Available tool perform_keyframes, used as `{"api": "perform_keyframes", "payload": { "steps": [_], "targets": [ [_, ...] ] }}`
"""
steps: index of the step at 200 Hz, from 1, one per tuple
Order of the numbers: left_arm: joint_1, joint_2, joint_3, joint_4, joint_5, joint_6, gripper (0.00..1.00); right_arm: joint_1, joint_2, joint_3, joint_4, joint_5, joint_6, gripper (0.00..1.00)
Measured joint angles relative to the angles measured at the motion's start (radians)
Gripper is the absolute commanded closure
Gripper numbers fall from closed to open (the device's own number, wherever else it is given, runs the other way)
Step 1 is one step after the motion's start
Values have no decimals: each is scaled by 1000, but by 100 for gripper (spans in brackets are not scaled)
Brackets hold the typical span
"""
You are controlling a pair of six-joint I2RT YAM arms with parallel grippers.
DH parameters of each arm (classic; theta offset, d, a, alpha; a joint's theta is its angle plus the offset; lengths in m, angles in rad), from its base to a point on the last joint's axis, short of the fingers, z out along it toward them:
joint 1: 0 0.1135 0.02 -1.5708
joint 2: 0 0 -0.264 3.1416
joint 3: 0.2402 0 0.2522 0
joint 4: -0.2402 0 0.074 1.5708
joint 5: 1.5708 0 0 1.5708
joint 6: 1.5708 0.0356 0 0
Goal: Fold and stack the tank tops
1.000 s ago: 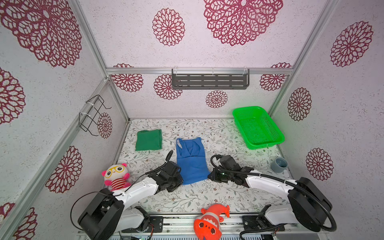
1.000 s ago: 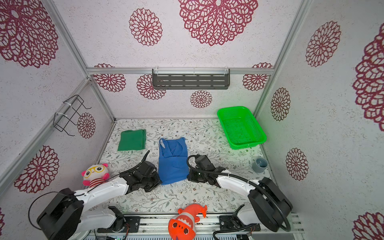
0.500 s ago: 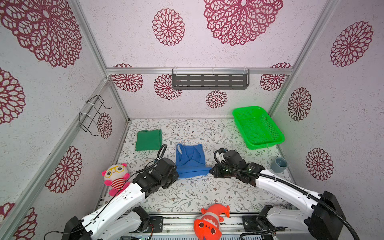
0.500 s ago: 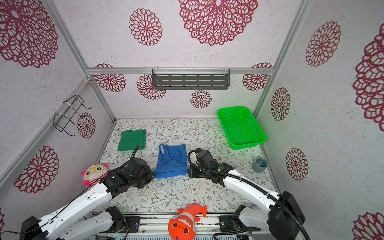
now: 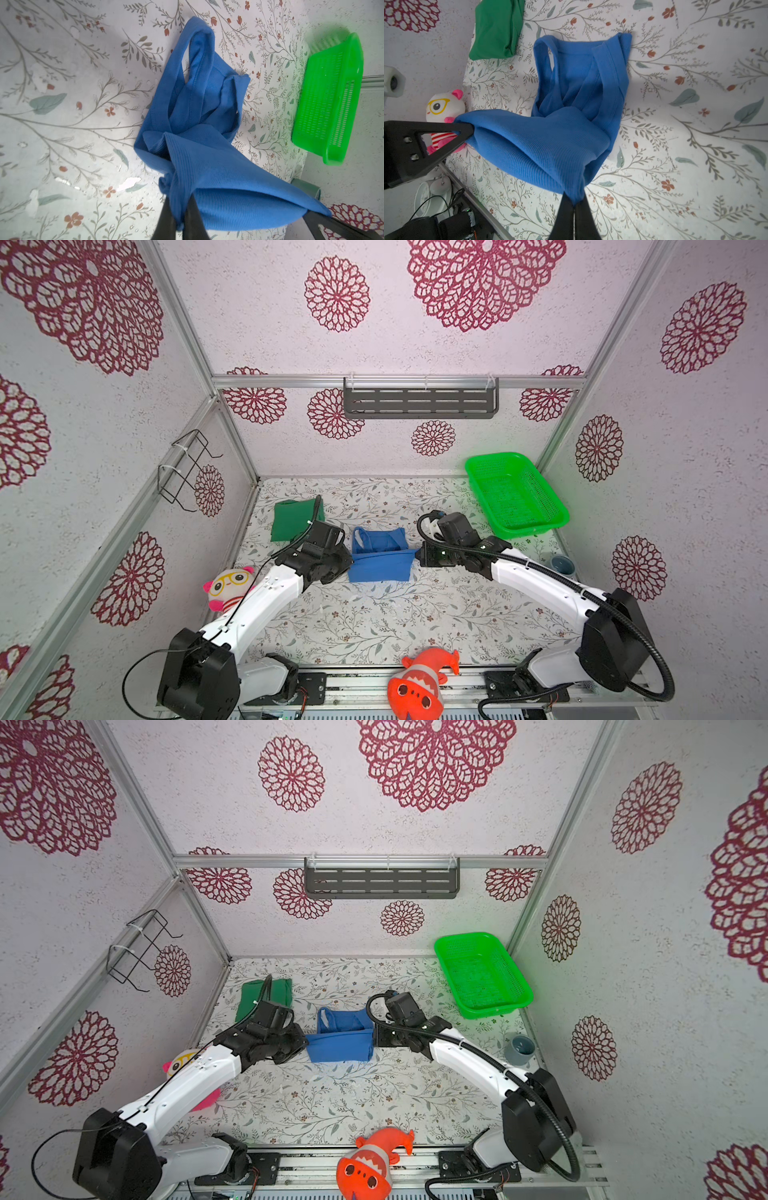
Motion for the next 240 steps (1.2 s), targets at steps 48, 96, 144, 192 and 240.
{"api": "perform_keyframes", "payload": {
  "steps": [48,96,144,192,240],
  "targets": [
    [76,201,136,64,69,98,100,-71,135,104,6,-32,-66,100],
    [136,340,235,109,108,154,100,-124,282,208,29,-89,-119,100],
    [175,515,325,151,150,188,100,-176,437,306,56,-168,-154,100],
    [191,648,445,171,175,224,71,-219,579,425,49,-217,-186,81],
    [253,684,524,160,159,259,50,-277,623,555,-12,-196,-242,56]
  ]
}}
